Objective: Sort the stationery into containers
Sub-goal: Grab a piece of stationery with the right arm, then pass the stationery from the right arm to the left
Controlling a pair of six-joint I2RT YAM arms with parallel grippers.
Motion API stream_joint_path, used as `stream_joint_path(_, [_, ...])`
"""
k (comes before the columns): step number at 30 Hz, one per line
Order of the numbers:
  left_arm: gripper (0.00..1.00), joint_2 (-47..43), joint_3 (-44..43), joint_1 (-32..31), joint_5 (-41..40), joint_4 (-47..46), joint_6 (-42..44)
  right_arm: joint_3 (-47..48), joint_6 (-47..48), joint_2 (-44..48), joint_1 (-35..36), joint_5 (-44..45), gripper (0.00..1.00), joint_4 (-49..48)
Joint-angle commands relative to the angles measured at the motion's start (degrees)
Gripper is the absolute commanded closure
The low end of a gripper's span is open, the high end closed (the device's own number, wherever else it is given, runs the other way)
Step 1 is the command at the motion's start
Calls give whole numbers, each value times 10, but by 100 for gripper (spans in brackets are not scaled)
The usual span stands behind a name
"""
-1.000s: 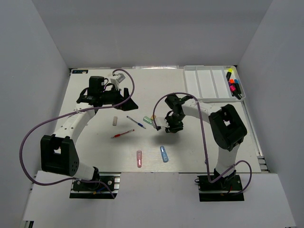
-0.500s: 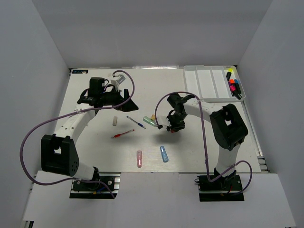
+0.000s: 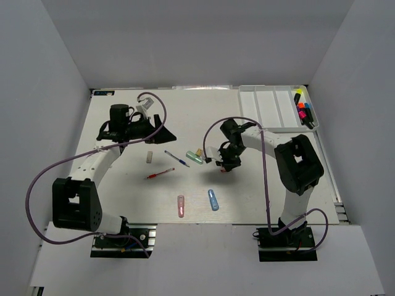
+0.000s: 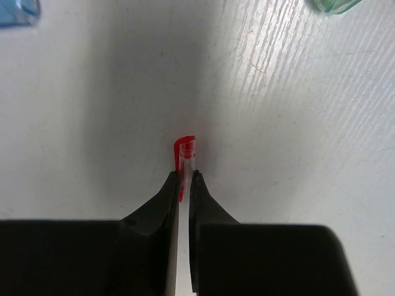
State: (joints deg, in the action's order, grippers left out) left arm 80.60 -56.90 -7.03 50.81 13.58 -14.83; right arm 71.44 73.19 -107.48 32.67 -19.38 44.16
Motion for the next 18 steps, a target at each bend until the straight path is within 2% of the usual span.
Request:
stream_joint_path(1, [12,-40,23,27,33,-107,-106,27,-86,32,-12,-82,100,23])
stream_joint_path(6, [22,-61,60,22,4,-151,-135,76,-249,63,-27,-178,100,-1])
stream_joint_path(11, [31,-58,78,11,-6,-139,-141,121,-395,76,-23,-237,100,-44])
stream_joint_path(18, [37,-35,89,1,-4,-156,-177,193,-486,59,5,-242,100,-76])
